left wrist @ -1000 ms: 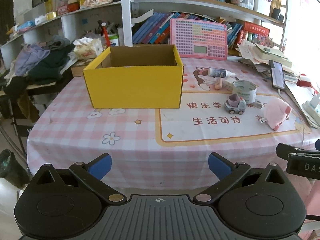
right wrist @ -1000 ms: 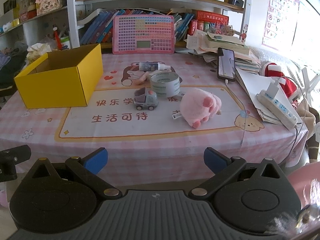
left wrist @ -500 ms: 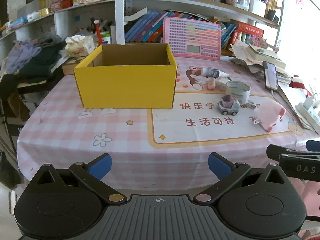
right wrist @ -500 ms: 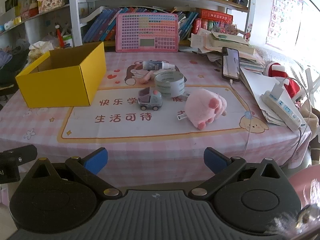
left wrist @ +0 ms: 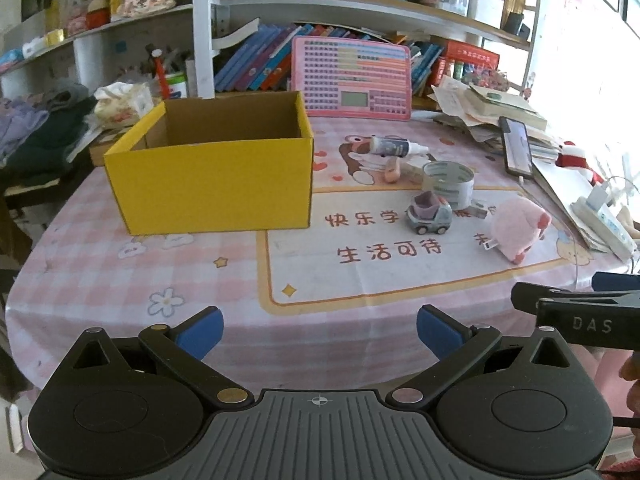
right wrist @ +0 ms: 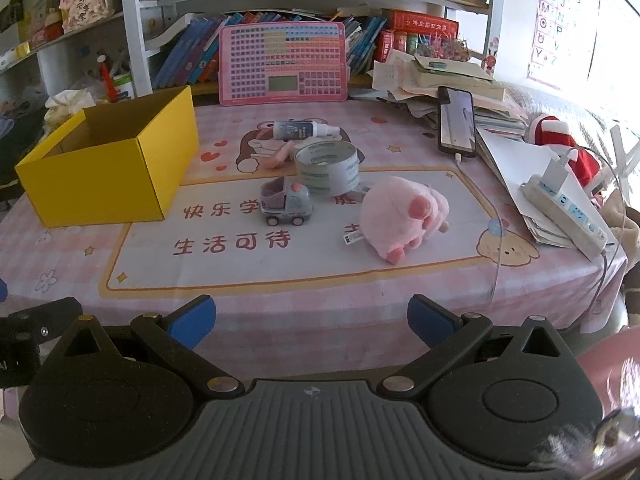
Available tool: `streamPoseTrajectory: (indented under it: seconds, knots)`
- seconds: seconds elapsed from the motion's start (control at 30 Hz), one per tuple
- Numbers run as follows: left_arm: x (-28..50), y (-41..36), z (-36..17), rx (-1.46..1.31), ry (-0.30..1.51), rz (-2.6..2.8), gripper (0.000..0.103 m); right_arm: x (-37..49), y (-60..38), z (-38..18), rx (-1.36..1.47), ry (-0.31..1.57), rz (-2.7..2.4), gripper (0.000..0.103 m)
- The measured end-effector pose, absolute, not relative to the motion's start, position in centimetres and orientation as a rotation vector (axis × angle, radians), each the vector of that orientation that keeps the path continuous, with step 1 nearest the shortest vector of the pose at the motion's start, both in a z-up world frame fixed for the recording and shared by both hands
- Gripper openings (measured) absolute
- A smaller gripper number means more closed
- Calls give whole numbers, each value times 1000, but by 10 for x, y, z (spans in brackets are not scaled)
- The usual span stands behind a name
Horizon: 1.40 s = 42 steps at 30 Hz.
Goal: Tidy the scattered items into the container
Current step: 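Move both tools toward the toy car and pink plush pig, then grasp the grey toy car with the left tool while the right tool grasps the pink pig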
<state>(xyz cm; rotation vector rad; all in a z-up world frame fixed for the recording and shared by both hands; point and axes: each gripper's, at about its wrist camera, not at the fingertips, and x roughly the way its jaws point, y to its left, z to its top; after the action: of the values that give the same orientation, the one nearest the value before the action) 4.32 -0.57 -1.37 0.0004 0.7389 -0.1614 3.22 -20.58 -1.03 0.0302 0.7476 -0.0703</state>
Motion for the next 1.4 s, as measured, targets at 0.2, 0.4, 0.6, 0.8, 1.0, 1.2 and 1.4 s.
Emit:
streamPoseTrajectory:
  seconds: [0.2,0.4,0.6,0.8,1.0,1.2,1.4]
  knots:
    - [54,-15,-17,17,745,-172,103,47,-210,-15,24,762,-70,103]
    - [72,-25,-22,9,772,-188,103,63,-221,-18,27,773,-66,103]
    - [94,-42,-26,30,790,-216,103,83,-235,-23,39,792,-73,103]
    - [118,-64,-30,52,806,-250,103,105,-251,-28,51,815,-82,103]
    - [141,-85,-30,40,831,-335,103,128,-271,-30,65,829,-93,103]
    - [167,-100,-28,53,832,-311,103,155,-291,-31,88,834,-79,103]
    - [197,-118,-34,75,849,-295,102,186,-312,-42,108,878,-87,103]
